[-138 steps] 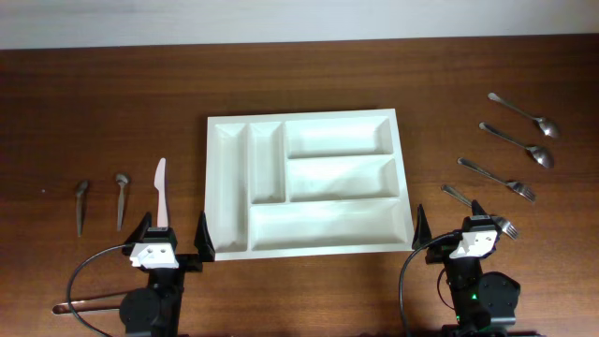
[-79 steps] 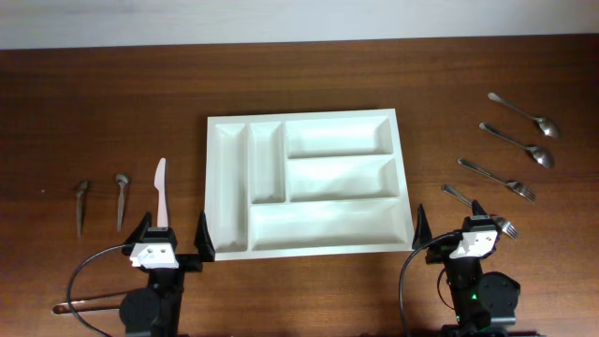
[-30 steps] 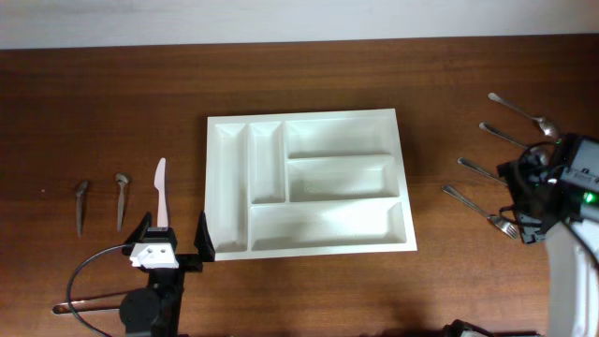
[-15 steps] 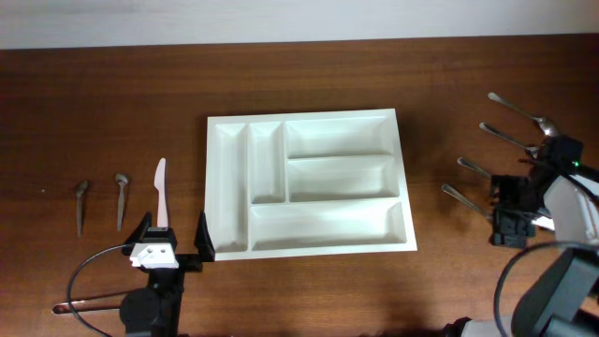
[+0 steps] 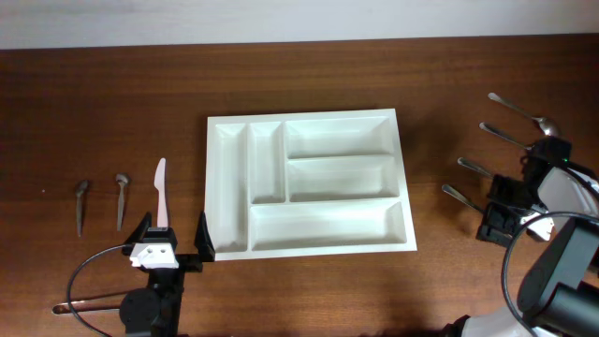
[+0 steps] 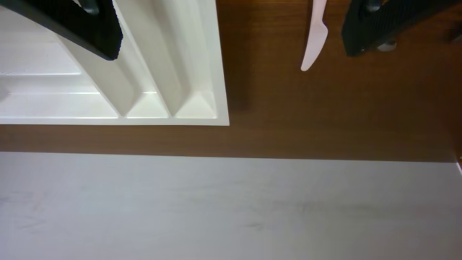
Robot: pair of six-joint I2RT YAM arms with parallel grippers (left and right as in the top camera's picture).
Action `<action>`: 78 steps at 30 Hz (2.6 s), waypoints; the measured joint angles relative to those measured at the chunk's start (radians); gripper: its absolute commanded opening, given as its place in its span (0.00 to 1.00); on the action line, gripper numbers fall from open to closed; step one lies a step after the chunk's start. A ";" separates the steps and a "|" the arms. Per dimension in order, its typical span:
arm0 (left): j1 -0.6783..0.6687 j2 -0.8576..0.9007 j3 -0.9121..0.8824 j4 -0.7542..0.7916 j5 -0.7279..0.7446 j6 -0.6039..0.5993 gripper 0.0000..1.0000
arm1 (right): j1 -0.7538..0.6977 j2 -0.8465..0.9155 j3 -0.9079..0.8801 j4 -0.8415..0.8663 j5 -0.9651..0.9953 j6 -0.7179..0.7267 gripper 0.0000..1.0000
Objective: Pack container
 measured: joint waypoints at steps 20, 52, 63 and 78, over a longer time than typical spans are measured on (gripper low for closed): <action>0.000 0.000 0.000 0.000 0.000 0.000 0.99 | 0.010 0.066 0.002 0.014 0.080 0.035 0.99; 0.000 0.000 0.000 0.000 0.000 0.000 0.99 | 0.098 0.078 0.006 0.096 0.125 0.037 0.07; 0.000 0.000 0.000 0.000 0.000 0.000 0.99 | 0.099 0.101 0.196 -0.035 0.122 -0.119 0.04; 0.000 0.000 0.000 0.000 0.000 0.000 0.99 | 0.385 0.100 0.631 -0.322 0.032 -0.134 0.12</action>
